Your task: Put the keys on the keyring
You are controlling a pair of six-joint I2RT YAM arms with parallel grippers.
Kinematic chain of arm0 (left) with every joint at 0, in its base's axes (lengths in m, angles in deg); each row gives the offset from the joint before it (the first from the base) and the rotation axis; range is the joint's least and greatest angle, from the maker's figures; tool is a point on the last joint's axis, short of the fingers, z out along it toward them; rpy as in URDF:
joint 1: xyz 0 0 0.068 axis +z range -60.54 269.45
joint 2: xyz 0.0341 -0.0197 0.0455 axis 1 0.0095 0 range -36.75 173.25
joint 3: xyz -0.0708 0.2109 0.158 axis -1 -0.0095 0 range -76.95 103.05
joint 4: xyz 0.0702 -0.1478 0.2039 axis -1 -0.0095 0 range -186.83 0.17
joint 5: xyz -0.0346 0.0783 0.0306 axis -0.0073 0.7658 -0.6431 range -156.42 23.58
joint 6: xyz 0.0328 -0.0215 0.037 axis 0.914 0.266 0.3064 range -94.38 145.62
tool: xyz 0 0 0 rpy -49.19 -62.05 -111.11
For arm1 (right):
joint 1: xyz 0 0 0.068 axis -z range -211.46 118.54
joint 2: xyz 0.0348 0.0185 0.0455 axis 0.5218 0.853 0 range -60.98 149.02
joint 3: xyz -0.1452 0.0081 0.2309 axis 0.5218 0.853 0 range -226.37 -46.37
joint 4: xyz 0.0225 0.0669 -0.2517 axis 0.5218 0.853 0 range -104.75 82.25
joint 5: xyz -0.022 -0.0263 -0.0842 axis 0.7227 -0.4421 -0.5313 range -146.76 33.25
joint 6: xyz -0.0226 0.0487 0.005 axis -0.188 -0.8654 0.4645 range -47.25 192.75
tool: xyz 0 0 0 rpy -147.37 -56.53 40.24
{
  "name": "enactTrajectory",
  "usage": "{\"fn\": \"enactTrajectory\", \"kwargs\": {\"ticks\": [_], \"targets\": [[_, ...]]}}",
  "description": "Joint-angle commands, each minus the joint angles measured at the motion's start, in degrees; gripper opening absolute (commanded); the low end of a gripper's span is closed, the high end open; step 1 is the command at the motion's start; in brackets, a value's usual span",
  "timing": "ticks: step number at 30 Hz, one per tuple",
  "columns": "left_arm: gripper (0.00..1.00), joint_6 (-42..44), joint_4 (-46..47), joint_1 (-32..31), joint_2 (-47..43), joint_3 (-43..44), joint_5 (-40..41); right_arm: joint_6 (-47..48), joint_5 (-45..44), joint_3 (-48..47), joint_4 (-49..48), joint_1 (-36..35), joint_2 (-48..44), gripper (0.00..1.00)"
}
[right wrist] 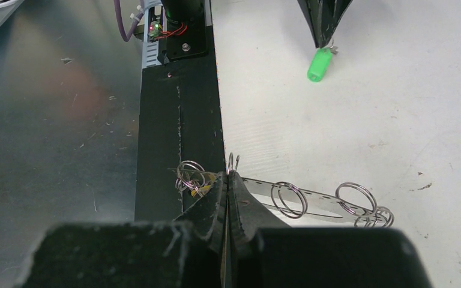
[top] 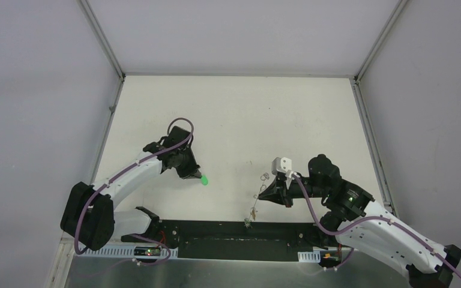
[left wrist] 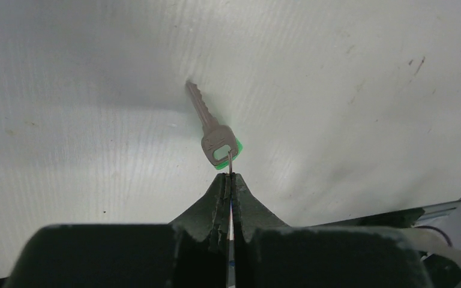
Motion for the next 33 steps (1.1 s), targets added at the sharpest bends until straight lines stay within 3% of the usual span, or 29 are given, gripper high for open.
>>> {"fn": "enactTrajectory", "kwargs": {"ticks": [1,9,16,33], "targets": [[0.00,12.8,-2.4,0.8,-3.6,5.5,1.4,0.1,2.0,-1.4,-3.8,0.0,0.2,0.00],[0.00,32.3,-8.8,0.8,-5.2,17.9,0.3,1.0,2.6,-2.1,-3.1,0.0,1.4,0.00],[0.00,47.6,-8.6,0.8,-7.4,25.2,-12.8,1.8,3.3,-3.4,-3.0,0.0,3.5,0.00],[0.00,74.1,-0.4,0.8,-16.8,20.2,-44.8,2.3,4.6,-6.0,-2.0,0.0,7.1,0.00]]}}
